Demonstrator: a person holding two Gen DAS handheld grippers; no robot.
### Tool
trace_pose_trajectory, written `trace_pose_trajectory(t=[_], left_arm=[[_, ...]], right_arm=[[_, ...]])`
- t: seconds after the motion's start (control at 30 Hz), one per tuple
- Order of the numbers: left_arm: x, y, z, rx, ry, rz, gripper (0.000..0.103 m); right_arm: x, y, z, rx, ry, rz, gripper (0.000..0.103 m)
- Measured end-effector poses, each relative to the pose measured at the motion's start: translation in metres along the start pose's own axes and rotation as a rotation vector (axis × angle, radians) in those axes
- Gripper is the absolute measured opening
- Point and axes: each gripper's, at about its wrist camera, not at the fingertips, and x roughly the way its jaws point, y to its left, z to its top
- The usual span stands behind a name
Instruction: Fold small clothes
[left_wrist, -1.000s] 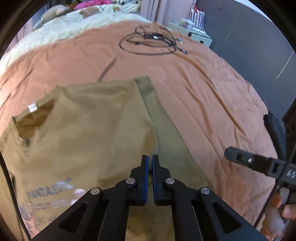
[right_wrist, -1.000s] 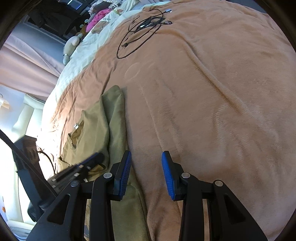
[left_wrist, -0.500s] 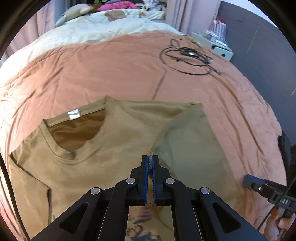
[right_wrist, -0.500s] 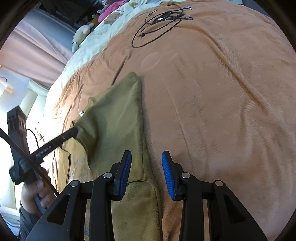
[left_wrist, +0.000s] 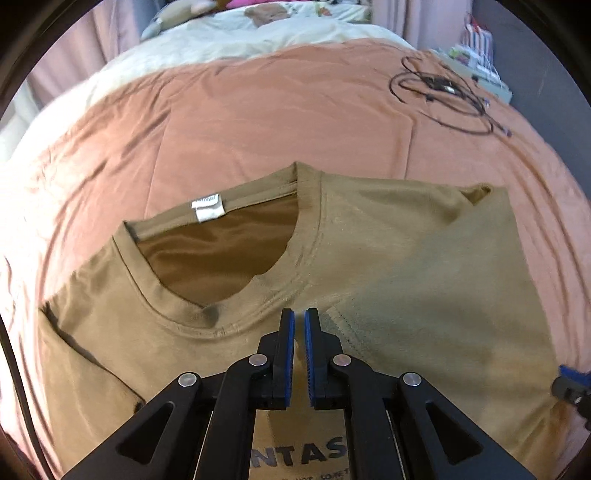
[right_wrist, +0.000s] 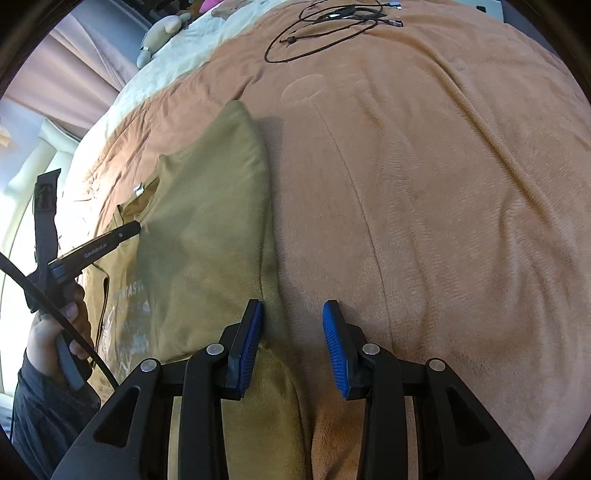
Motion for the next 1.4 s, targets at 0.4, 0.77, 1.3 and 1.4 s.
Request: trace_pose_trajectory(t=[0.4,0.77,1.3,1.4], left_arm=[[-0.014,-0.021,-0.031,-0.039,0.029,-0.147,0.026],[-0.025,-0.055,-0.069,0.006,0.083,-0.142,0.026],[-0.154,0.007,-0.139,-0.095,-0.040,-0.187,0.026],[-0.177,0.022,-0.154,-0.105,-0.069,-0.171,0.026]], right_arm=[[-0.002,0.002,-0.005,-0.013,0.001,0.003,0.032],[-0.006,0.011,-0.008,-0.030,0.032,-0.082,0.030],[-0.073,0.031,-0.054,-0.135,-0.073,-0.065,0.032],[-0.084,0.038,-0.073,-0.154,-0.070,-0.073,0.032]])
